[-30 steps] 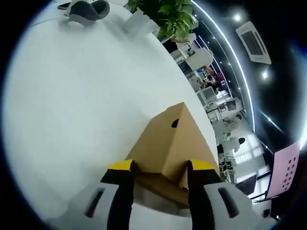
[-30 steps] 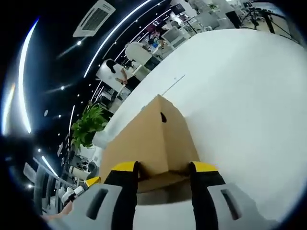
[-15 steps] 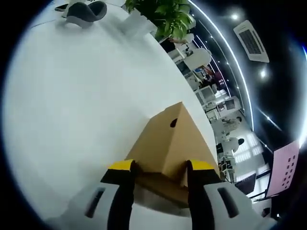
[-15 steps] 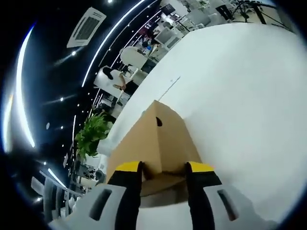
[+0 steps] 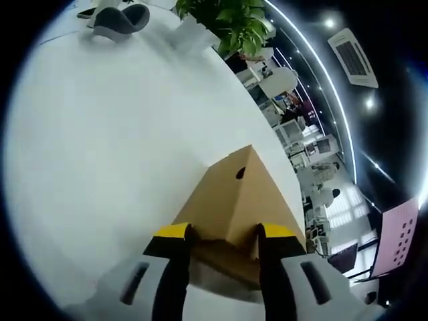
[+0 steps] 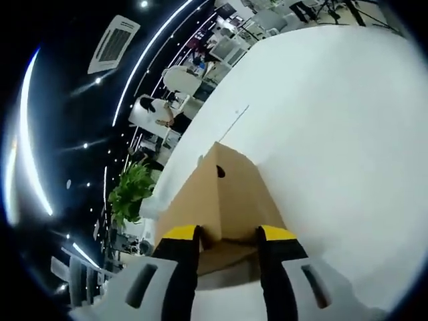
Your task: Operate the shoe box by opening the lid, removing the specified soft item, and placing it in the target area until the item is outside and the box remains undamaged.
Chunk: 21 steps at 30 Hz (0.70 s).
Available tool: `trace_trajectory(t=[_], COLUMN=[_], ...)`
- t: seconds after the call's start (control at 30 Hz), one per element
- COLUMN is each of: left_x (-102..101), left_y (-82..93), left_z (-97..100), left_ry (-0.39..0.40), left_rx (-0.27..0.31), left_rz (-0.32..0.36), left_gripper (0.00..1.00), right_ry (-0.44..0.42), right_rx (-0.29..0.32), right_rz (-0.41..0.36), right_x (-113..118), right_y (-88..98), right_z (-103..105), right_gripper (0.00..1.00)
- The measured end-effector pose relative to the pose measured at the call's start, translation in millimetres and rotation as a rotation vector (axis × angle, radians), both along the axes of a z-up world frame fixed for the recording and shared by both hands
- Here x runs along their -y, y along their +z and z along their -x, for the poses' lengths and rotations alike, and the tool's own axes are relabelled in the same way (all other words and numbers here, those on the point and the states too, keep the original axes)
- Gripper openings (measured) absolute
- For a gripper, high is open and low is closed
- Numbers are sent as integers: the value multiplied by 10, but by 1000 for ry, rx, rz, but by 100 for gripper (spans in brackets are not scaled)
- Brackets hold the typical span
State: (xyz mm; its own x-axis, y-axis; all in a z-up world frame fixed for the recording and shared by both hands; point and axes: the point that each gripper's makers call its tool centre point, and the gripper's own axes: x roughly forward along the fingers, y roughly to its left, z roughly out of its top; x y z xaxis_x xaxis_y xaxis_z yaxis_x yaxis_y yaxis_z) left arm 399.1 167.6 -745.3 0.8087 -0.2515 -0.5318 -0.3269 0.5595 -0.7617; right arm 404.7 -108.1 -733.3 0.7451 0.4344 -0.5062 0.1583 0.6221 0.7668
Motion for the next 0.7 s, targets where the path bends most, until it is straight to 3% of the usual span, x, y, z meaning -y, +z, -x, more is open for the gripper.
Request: trace_trajectory(t=[0.7], left_x=[1], left_y=[124], left_z=[3], left_ry=[-25], left_rx=[8], left_rz=[-30], left_gripper=[38], right_ry=[-19], right_rx=[-29], right_rz=[-23], right_x=[13], right_y=[89], right_z=[-8], right_gripper=[32])
